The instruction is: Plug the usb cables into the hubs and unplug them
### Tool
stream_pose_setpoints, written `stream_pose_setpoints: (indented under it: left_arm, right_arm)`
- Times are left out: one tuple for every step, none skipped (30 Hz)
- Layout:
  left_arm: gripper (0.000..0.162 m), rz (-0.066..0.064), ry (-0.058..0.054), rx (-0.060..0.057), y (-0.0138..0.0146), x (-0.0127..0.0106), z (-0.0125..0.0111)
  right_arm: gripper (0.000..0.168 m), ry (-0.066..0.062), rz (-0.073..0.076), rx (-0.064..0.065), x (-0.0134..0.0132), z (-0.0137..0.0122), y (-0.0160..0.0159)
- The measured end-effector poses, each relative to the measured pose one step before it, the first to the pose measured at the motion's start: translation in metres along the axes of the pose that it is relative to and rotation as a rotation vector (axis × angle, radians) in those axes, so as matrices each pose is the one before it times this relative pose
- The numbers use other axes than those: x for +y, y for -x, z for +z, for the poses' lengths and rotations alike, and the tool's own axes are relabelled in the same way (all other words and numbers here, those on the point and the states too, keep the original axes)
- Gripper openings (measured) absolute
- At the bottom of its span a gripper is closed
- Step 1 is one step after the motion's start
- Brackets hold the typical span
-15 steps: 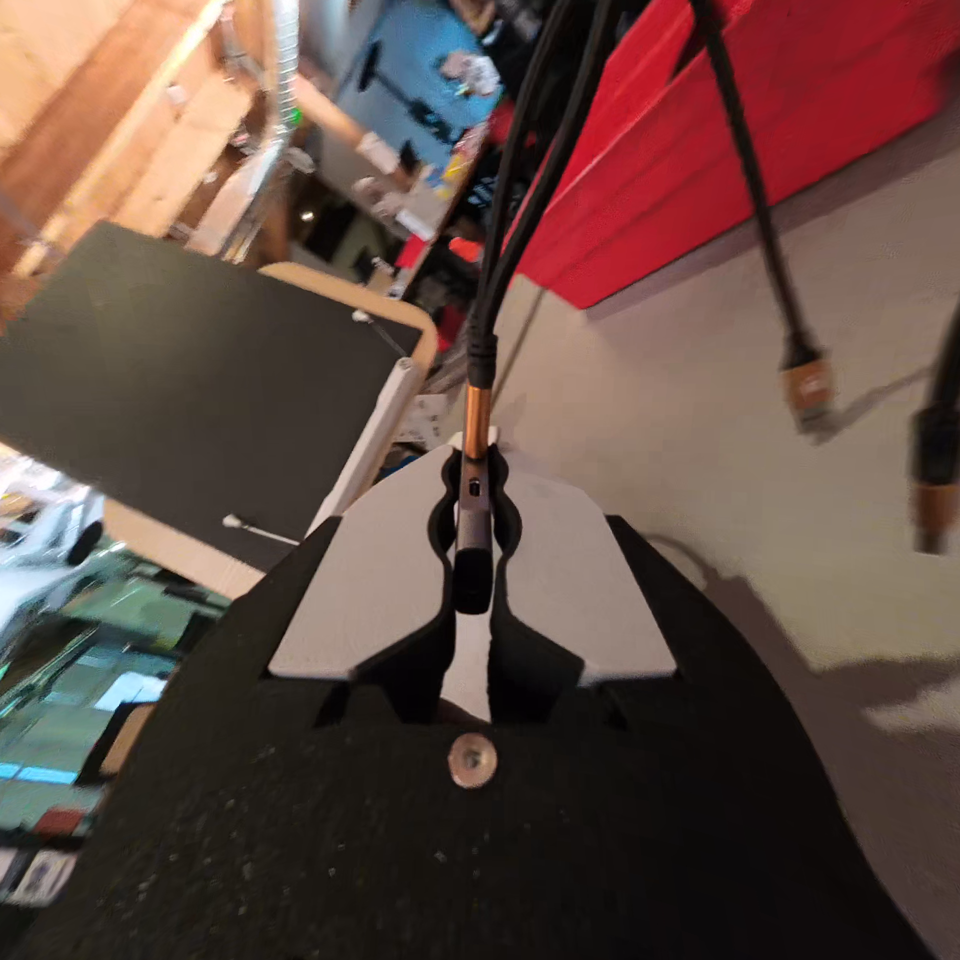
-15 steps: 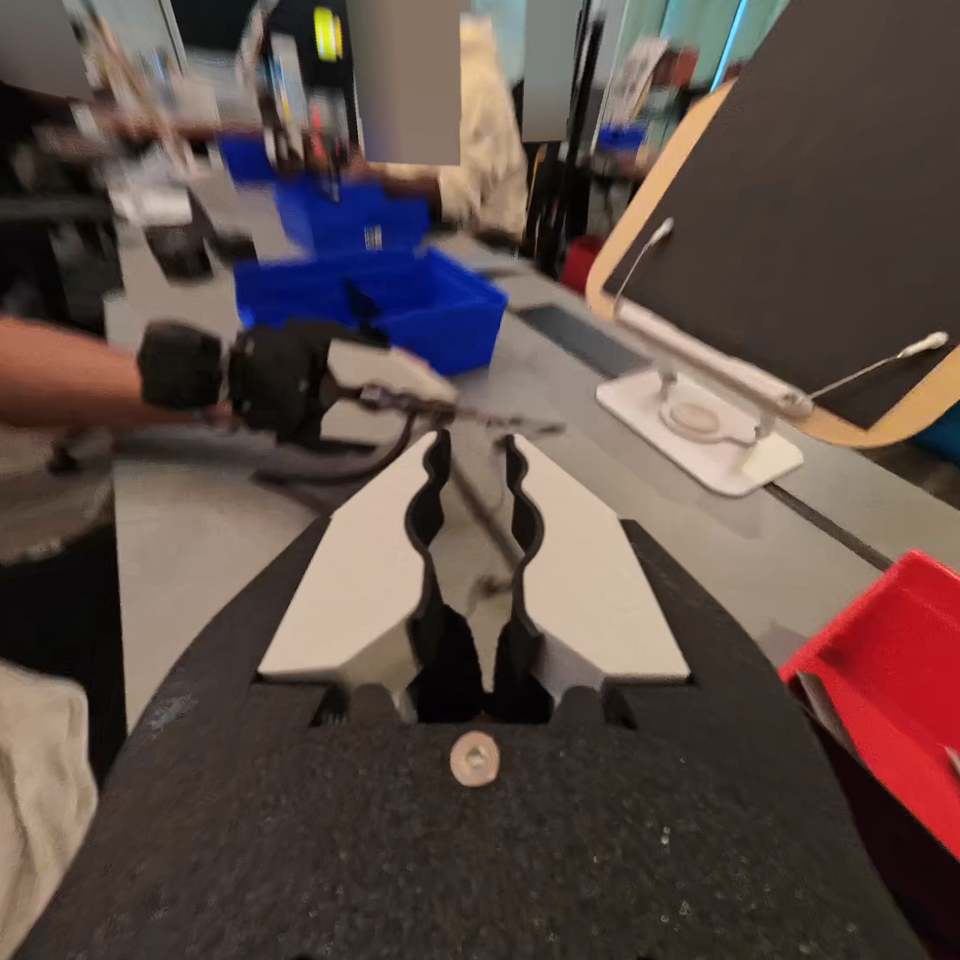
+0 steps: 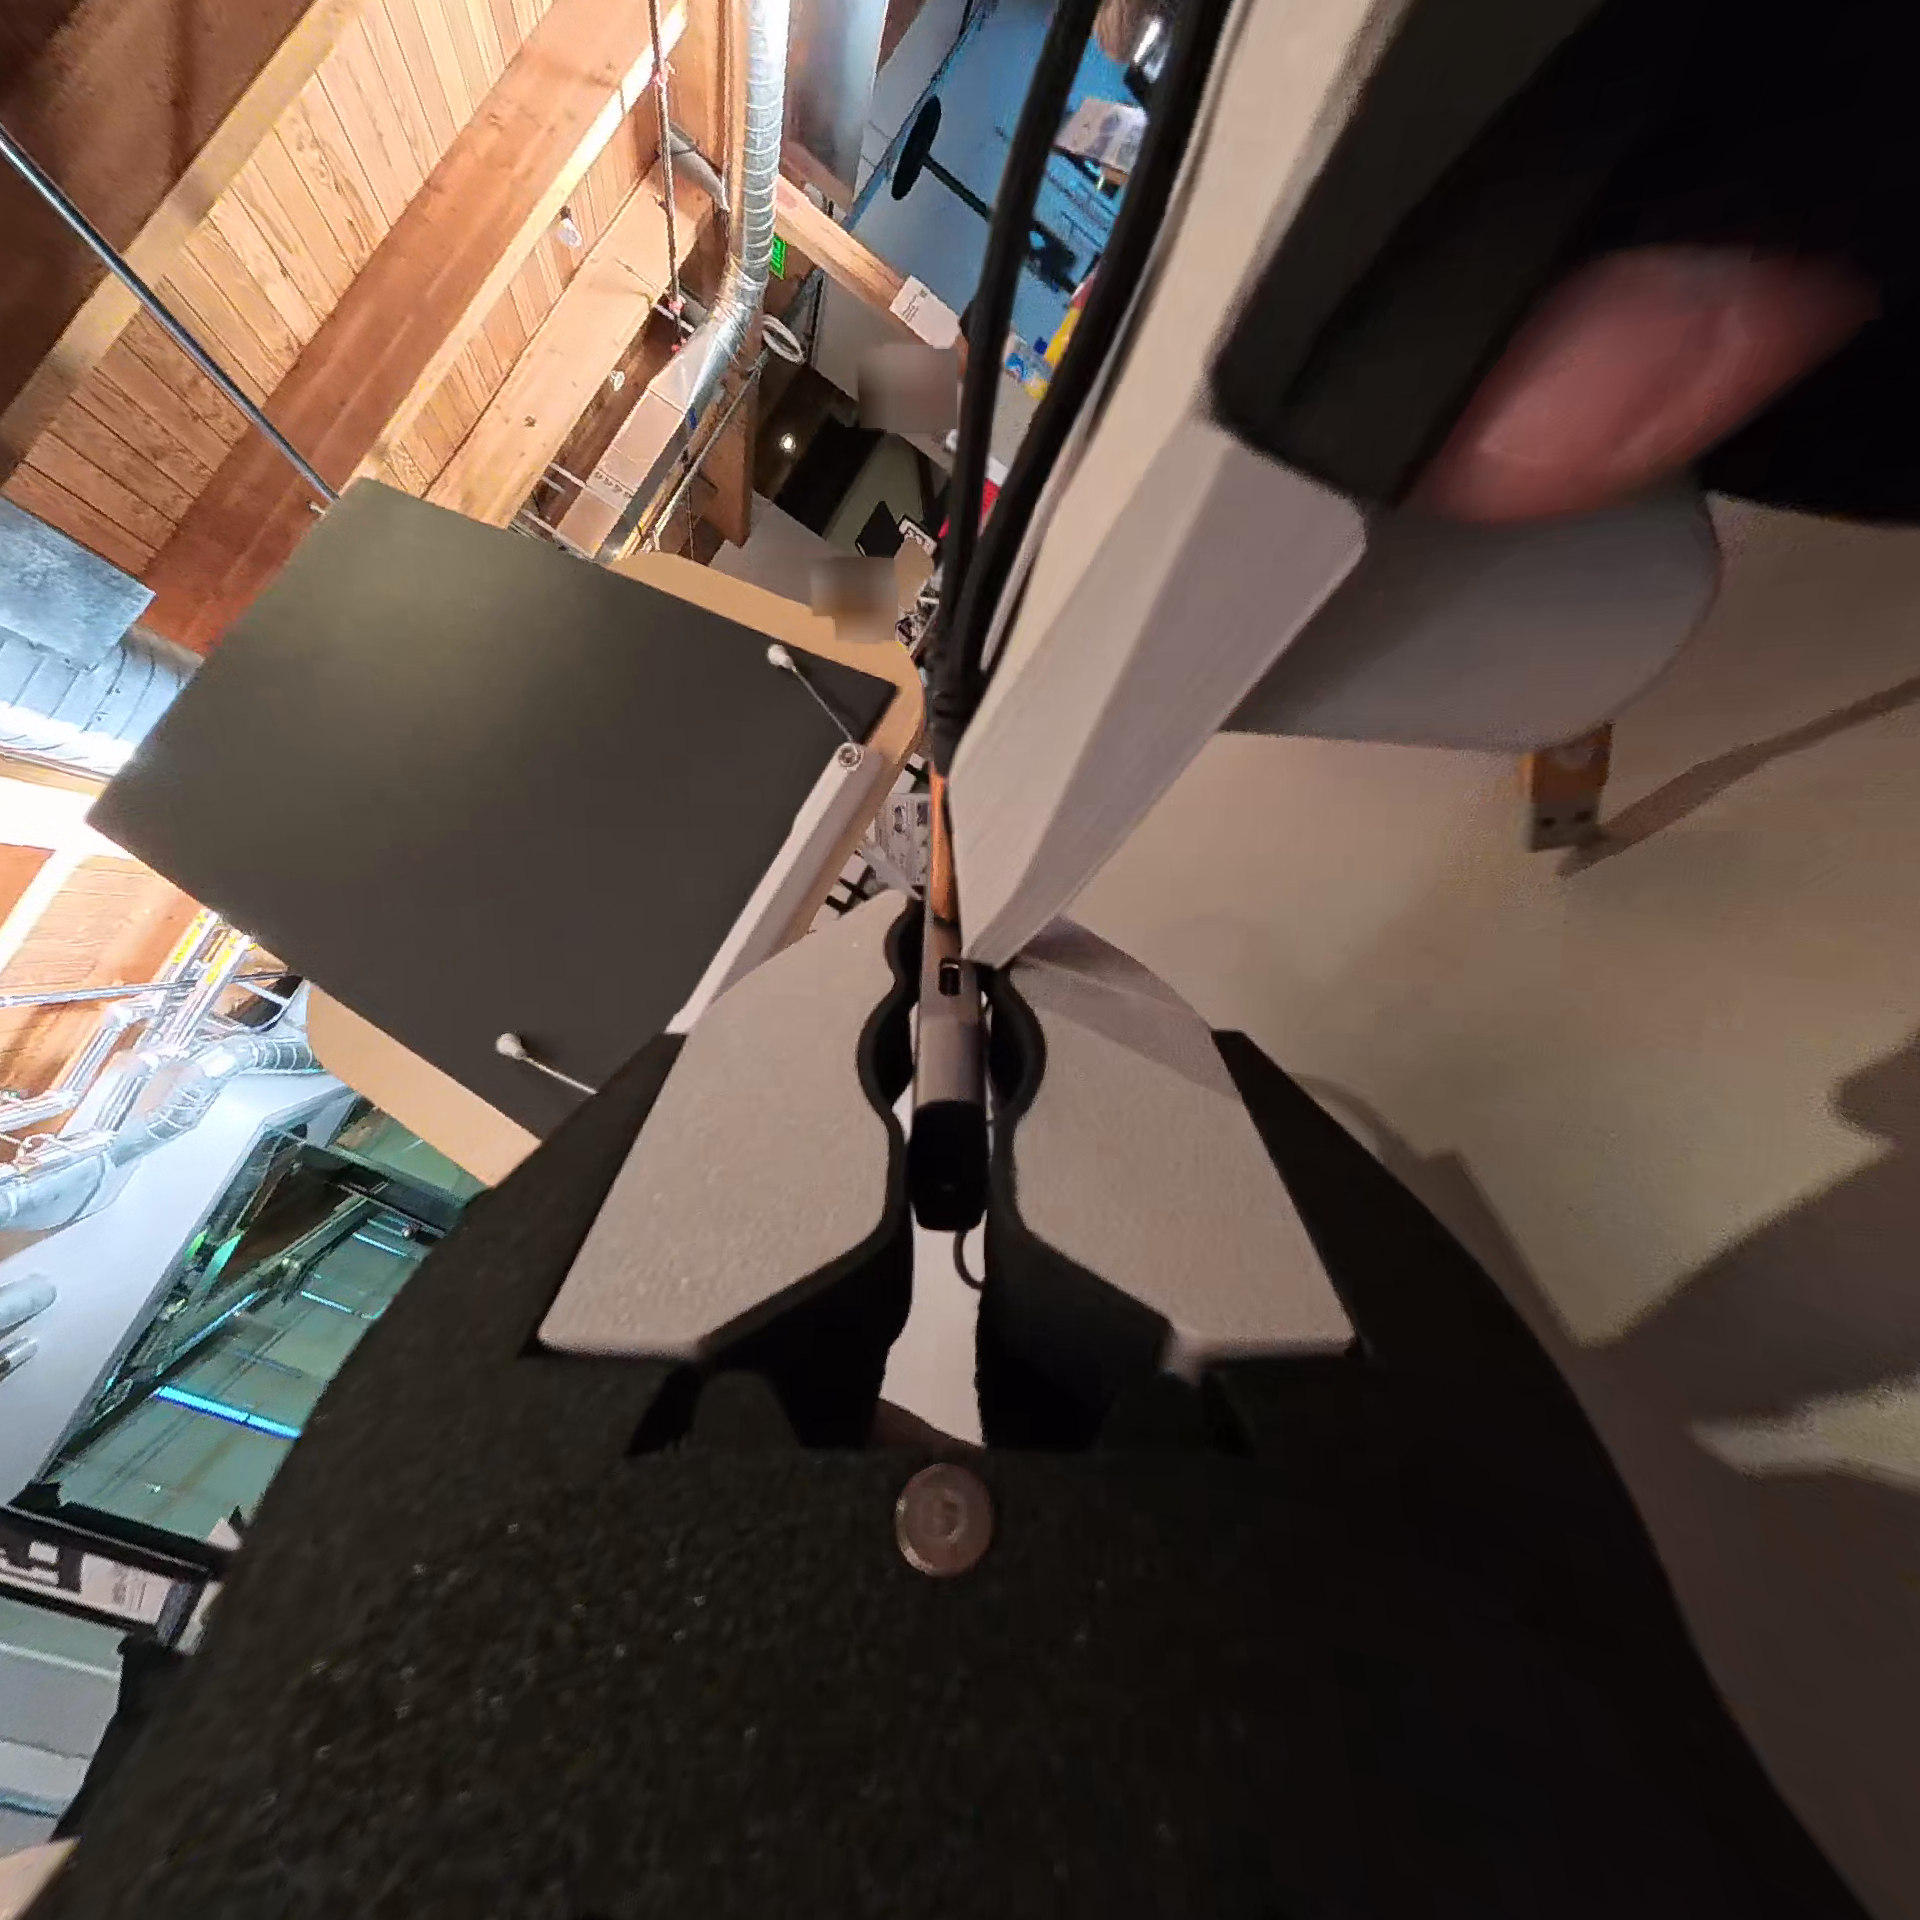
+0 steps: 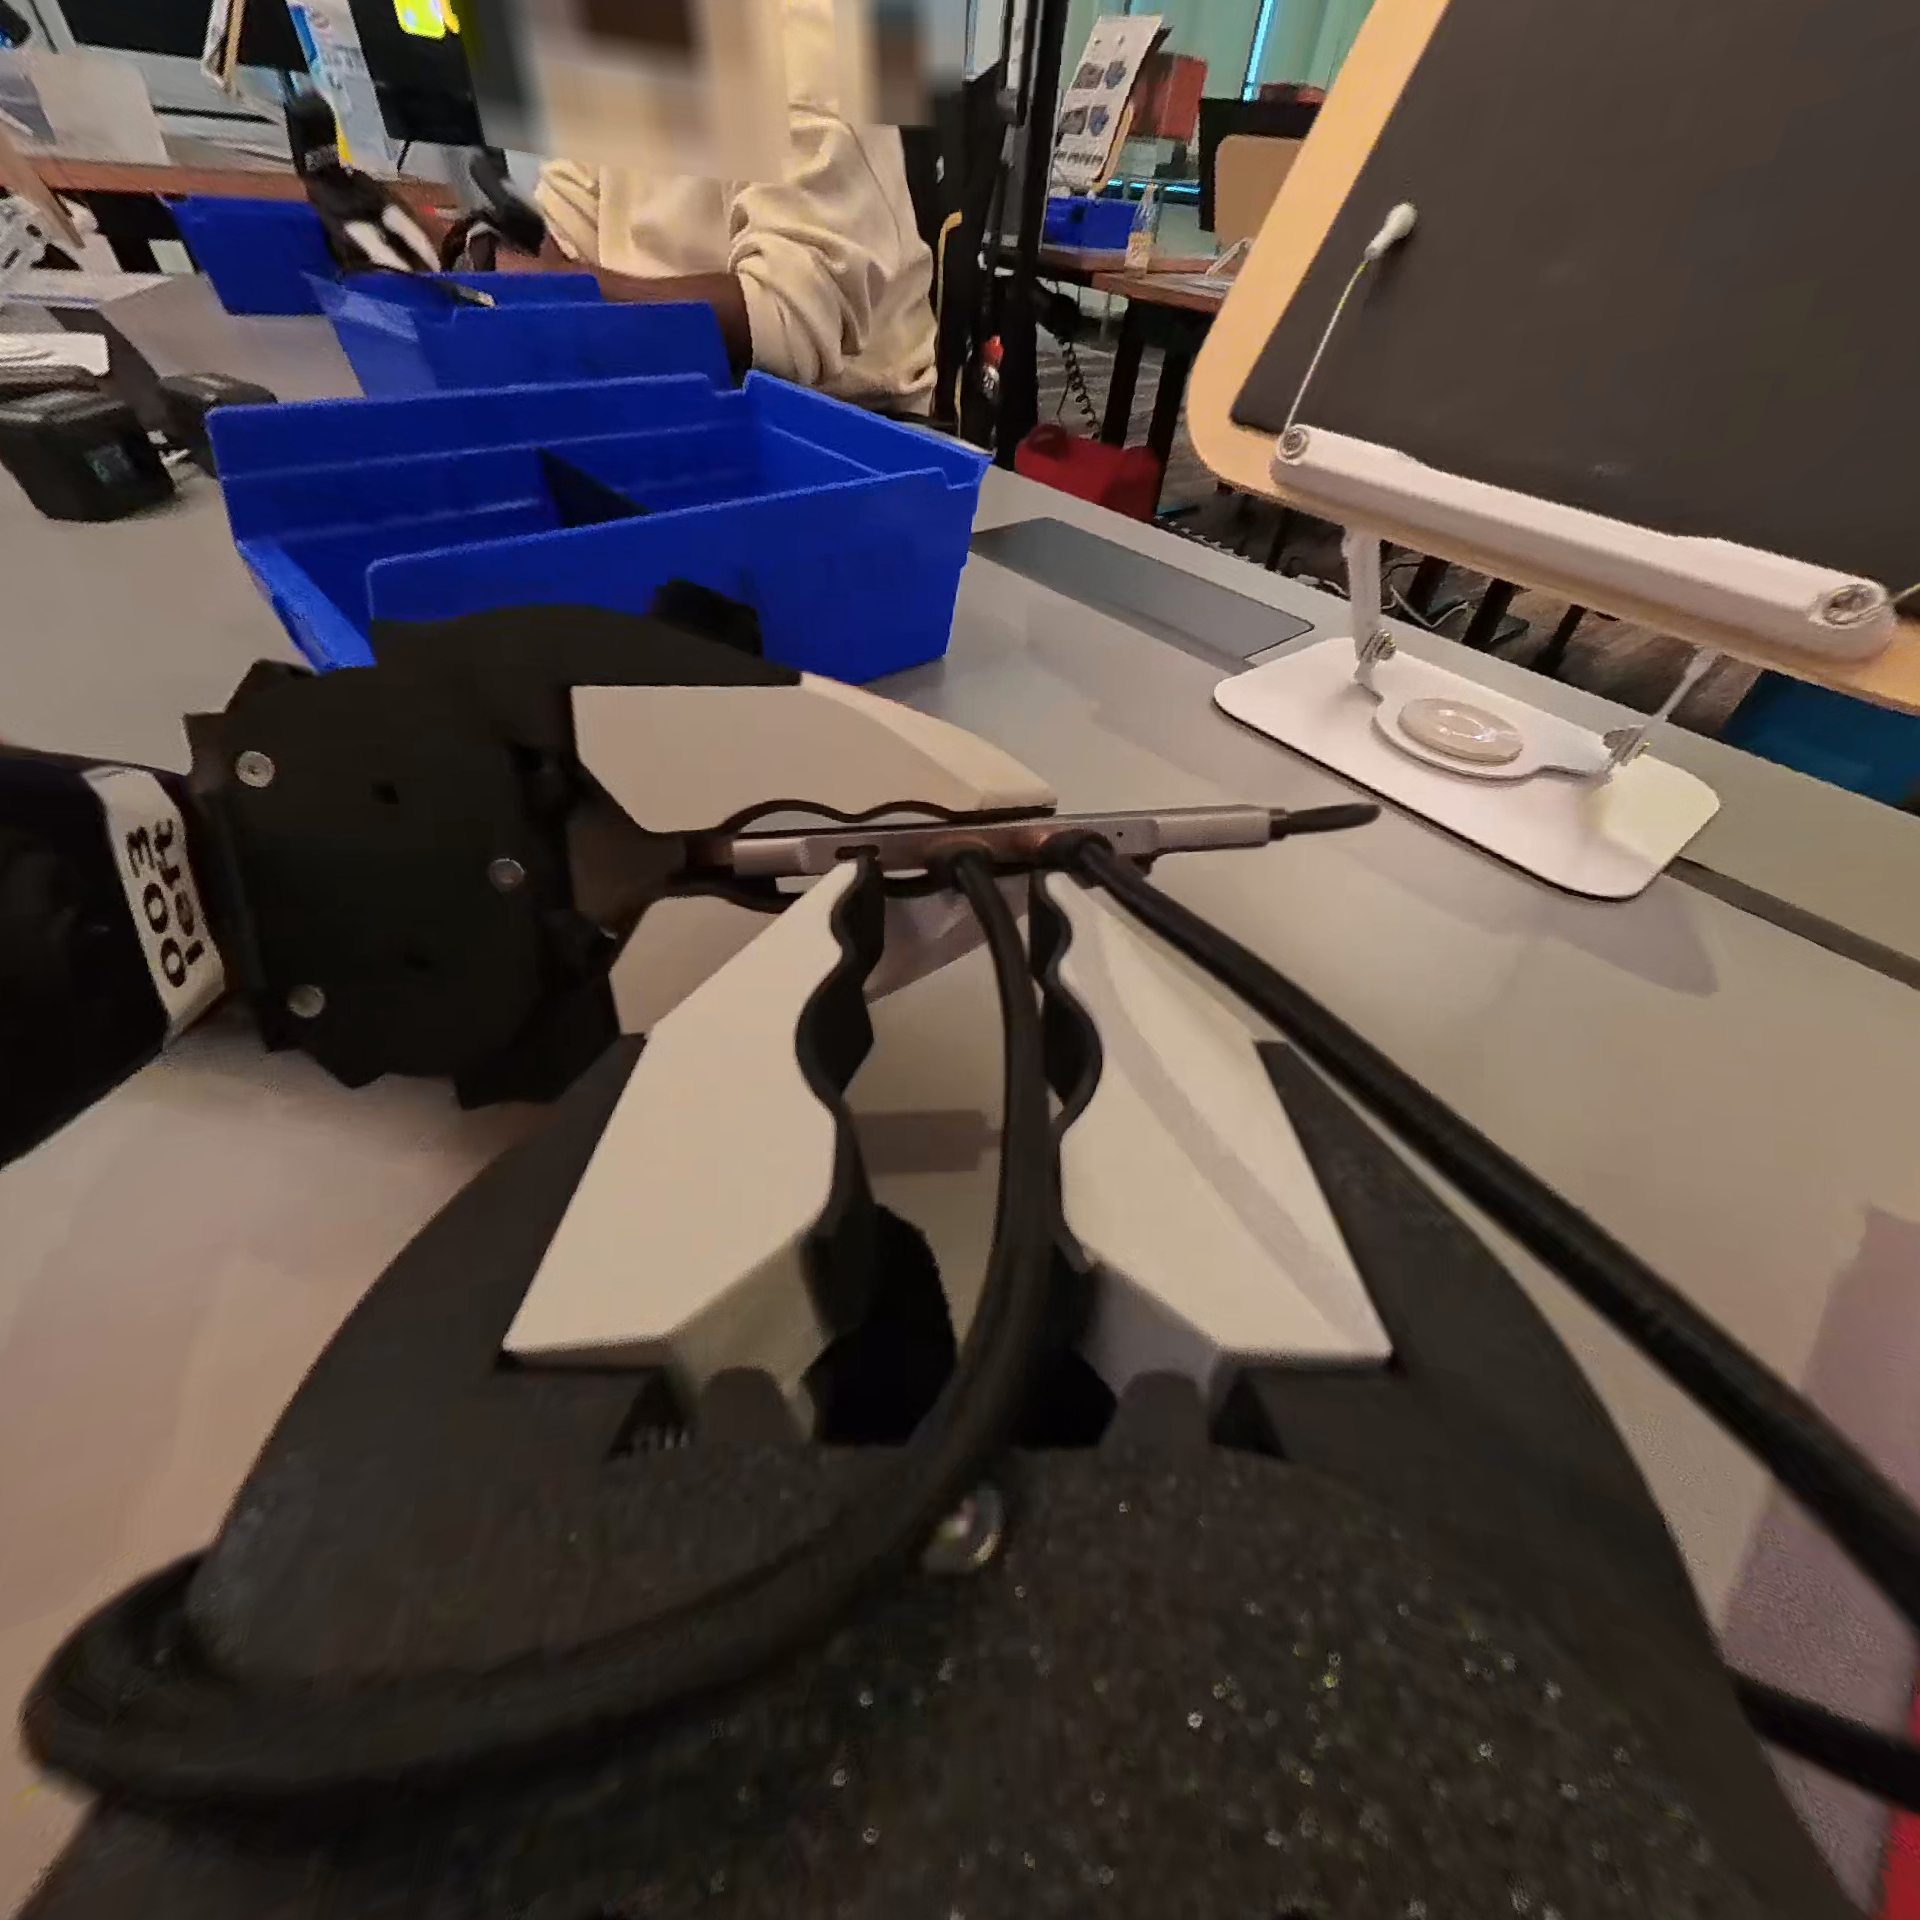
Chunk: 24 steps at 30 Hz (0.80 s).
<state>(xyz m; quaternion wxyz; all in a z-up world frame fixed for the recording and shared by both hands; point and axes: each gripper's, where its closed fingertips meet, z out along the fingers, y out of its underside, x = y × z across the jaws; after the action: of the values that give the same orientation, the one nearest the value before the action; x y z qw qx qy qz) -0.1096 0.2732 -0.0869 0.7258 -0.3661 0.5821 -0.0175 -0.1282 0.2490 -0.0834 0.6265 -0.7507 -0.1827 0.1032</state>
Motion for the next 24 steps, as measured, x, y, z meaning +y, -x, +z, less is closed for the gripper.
stream_pose_setpoints:
  left_arm:
    - [0.009, -0.0016, 0.0100, 0.0010, 0.00048, 0.00226, 0.00000]
    - [0.009, 0.0008, 0.0082, -0.0011, 0.00033, 0.00221, 0.00001]
    - [0.009, 0.0006, 0.0035, 0.0003, 0.00028, 0.00140, -0.00027]
    - [0.009, 0.0005, -0.0017, 0.0037, -0.00001, 0.00057, -0.00038]
    - [0.009, 0.0031, -0.0003, -0.0021, 0.00072, 0.00045, -0.00047]
    - [0.009, 0.0047, 0.0024, -0.0050, 0.00113, 0.00051, -0.00038]
    - [0.009, 0.0029, 0.0044, 0.0021, -0.00001, 0.00050, -0.00009]
    - [0.009, 0.0015, 0.0057, 0.0037, -0.00103, 0.00085, -0.00001]
    - [0.009, 0.0022, 0.0056, 0.0032, -0.00137, 0.00070, 0.00000]
    - [0.009, 0.0032, 0.0017, 0.0038, -0.00116, 0.00013, -0.00002]
    - [0.009, 0.0038, -0.0016, 0.0013, -0.00060, -0.00022, -0.00003]
    - [0.009, 0.0037, -0.0024, -0.0011, 0.00010, -0.00042, 0.00000]
    - [0.009, 0.0044, -0.0032, 0.0004, 0.00000, -0.00066, 0.00001]
    - [0.009, 0.0065, -0.0041, -0.0011, 0.00018, -0.00084, 0.00011]
    - [0.009, 0.0069, -0.0036, -0.0007, -0.00002, -0.00070, -0.00008]
    - [0.009, 0.0011, -0.0059, 0.0037, -0.00017, -0.00082, -0.00046]
    - [0.009, -0.0072, -0.0072, 0.0060, -0.00013, -0.00085, -0.00057]
    - [0.010, -0.0085, -0.0055, 0.0069, 0.00005, -0.00054, -0.00040]
    - [0.010, -0.0050, -0.0053, 0.0065, -0.00011, -0.00051, -0.00045]
    - [0.010, -0.0024, -0.0062, 0.0004, 0.00037, -0.00068, -0.00069]
    - [0.010, -0.0042, -0.0076, -0.0032, 0.00119, -0.00106, -0.00075]
    - [0.010, -0.0070, -0.0074, -0.0002, 0.00081, -0.00088, -0.00061]
    - [0.010, -0.0078, -0.0051, 0.0032, 0.00026, -0.00064, -0.00024]
    - [0.010, -0.0081, -0.0021, 0.0021, 0.00039, -0.00044, -0.00019]
  right_arm:
    - [0.025, -0.0059, 0.0112, 0.0071, -0.00126, 0.00063, 0.00094]
    - [0.025, -0.0057, 0.0147, 0.0058, -0.00124, 0.00037, 0.00081]
    - [0.024, 0.0006, 0.0150, 0.0072, 0.00013, 0.00078, 0.00015]
    - [0.022, 0.0014, 0.0106, 0.0089, -0.00002, 0.00054, -0.00045]
    - [0.018, -0.0129, 0.0042, 0.0099, -0.00173, -0.00017, -0.00079]
    - [0.014, -0.0121, -0.0024, 0.0024, -0.00153, -0.00023, 0.00003]
    - [0.013, -0.0052, -0.0012, -0.0041, -0.00066, -0.00015, 0.00081]
    - [0.013, 0.0038, -0.0019, -0.0028, 0.00050, -0.00015, 0.00085]
    - [0.014, 0.0090, -0.0071, 0.0024, 0.00121, 0.00008, 0.00017]
    - [0.013, 0.0041, -0.0083, 0.0067, 0.00070, -0.00013, -0.00060]
    - [0.012, -0.0015, -0.0096, 0.0052, 0.00012, -0.00032, -0.00066]
    - [0.011, -0.0017, -0.0061, -0.0013, -0.00005, -0.00045, -0.00012]
    - [0.011, -0.0014, 0.0021, -0.0031, -0.00042, -0.00074, -0.00011]
    - [0.011, -0.0009, 0.0029, -0.0054, -0.00013, -0.00081, 0.00011]
    - [0.010, 0.0009, 0.0030, -0.0080, 0.00002, -0.00085, 0.00022]
    - [0.010, -0.0012, 0.0055, -0.0075, -0.00011, -0.00119, 0.00043]
    - [0.010, -0.0055, 0.0023, -0.0028, -0.00018, -0.00076, 0.00074]
    - [0.010, -0.0030, -0.0052, 0.0015, 0.00000, -0.00079, 0.00030]
    - [0.010, -0.0018, -0.0062, 0.0012, -0.00006, -0.00074, 0.00041]
    - [0.010, -0.0052, 0.0022, -0.0019, -0.00089, -0.00073, 0.00073]
    - [0.010, -0.0085, -0.0018, -0.0027, -0.00142, -0.00081, 0.00090]
    - [0.010, -0.0028, -0.0041, 0.0009, -0.00083, -0.00061, 0.00041]
    - [0.010, -0.0020, -0.0060, 0.0012, -0.00033, -0.00052, 0.00021]
    - [0.010, -0.0033, 0.0059, -0.0015, -0.00046, -0.00023, 0.00005]
